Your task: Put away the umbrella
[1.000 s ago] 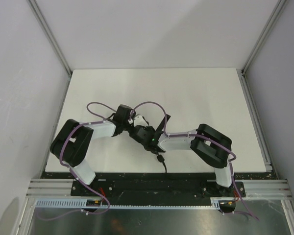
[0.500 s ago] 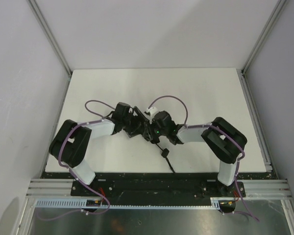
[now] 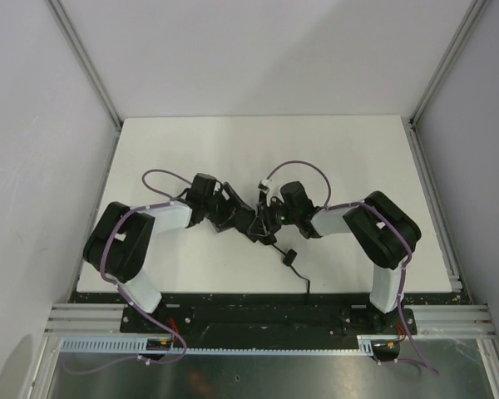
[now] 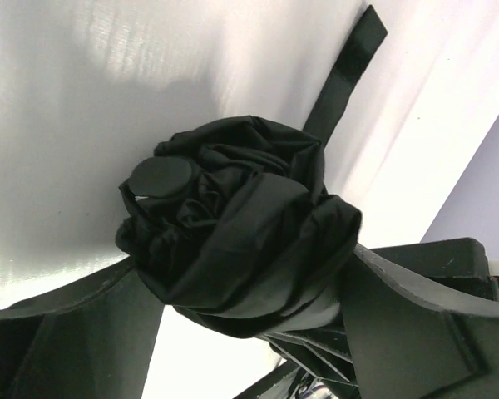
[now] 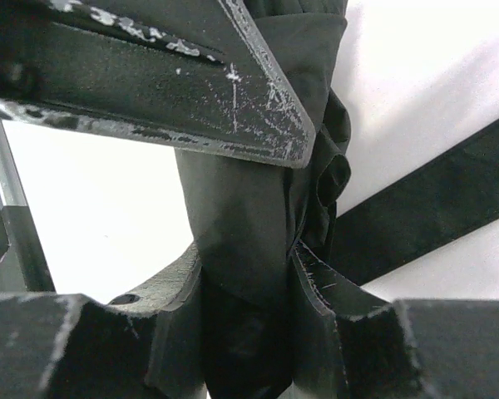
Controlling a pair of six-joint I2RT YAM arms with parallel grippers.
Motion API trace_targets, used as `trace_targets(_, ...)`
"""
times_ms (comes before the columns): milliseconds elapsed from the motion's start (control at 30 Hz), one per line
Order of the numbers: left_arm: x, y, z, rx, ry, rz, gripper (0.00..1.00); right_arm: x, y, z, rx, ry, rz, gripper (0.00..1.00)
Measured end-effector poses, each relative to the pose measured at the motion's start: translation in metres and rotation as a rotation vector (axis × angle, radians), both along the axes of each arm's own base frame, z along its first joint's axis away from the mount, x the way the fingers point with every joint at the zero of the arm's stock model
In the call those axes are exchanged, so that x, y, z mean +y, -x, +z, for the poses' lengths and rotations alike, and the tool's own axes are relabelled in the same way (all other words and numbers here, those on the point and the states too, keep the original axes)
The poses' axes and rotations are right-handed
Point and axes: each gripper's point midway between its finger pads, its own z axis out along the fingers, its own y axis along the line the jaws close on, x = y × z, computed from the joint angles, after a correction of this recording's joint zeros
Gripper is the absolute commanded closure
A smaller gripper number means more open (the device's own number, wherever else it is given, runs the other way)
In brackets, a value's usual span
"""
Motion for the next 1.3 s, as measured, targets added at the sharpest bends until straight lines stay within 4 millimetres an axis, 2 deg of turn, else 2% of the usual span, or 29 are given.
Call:
trace_targets(167,0.002,0.0,-0.006,0.014,-0.006,-0.001,0.49,0.0,0.001,0.0,0.003,-0.002,0.005,1.0)
trace_targets(233,0.002,0.0,-0.006,0.016,-0.002,0.001,0.63,0.0,0.002,0.0,0.004,-0.003,0.006,1.0)
trace_targets(300,0.001,0.0,-0.006,0.021,0.006,0.013,0.82,0.0,0.001,0.0,0.005,-0.001,0.001,0.99)
trace_targets(367,-0.001,0.0,-0.005,0.024,0.019,0.026,0.92,0.0,0.001,0.0,0.01,0.007,-0.017,0.88)
trace_targets(467,-0.004,-0.001,-0.001,0.021,0.04,0.044,0.99,-0.001,0.001,0.001,0.003,0.047,-0.063,0.56)
trace_targets(600,-0.004,-0.001,-0.002,0.001,0.037,0.035,1.0,0.0,0.005,0.004,-0.046,0.148,-0.105,0.11)
trace_targets(667,-0.004,-0.001,-0.002,-0.007,0.036,0.035,1.0,0.004,0.013,0.007,-0.107,0.233,-0.101,0.03)
trace_targets(833,-0.002,0.0,-0.002,-0.016,0.029,0.036,1.0,0.013,0.018,0.013,-0.26,0.44,-0.101,0.01)
trace_targets(900,-0.002,-0.001,-0.002,-0.018,0.027,0.037,1.0,0.015,0.014,0.008,-0.308,0.527,-0.115,0.03)
trace_targets(967,-0.002,0.0,-0.002,-0.02,0.026,0.037,1.0,0.015,0.008,-0.001,-0.35,0.604,-0.135,0.15)
trace_targets(1067,-0.002,0.0,-0.002,-0.019,0.025,0.037,1.0,0.018,-0.003,-0.001,-0.405,0.654,-0.182,0.58)
trace_targets(1167,0.0,-0.001,-0.002,-0.024,0.016,0.04,1.0,0.01,-0.011,-0.003,-0.426,0.698,-0.22,0.9)
trace_targets(1233,0.001,0.0,-0.002,-0.024,0.011,0.042,0.95,0.008,-0.013,-0.002,-0.421,0.697,-0.231,0.97)
trace_targets(1300,0.001,-0.002,-0.001,-0.029,0.007,0.046,0.79,0.008,-0.015,-0.001,-0.406,0.677,-0.231,0.99)
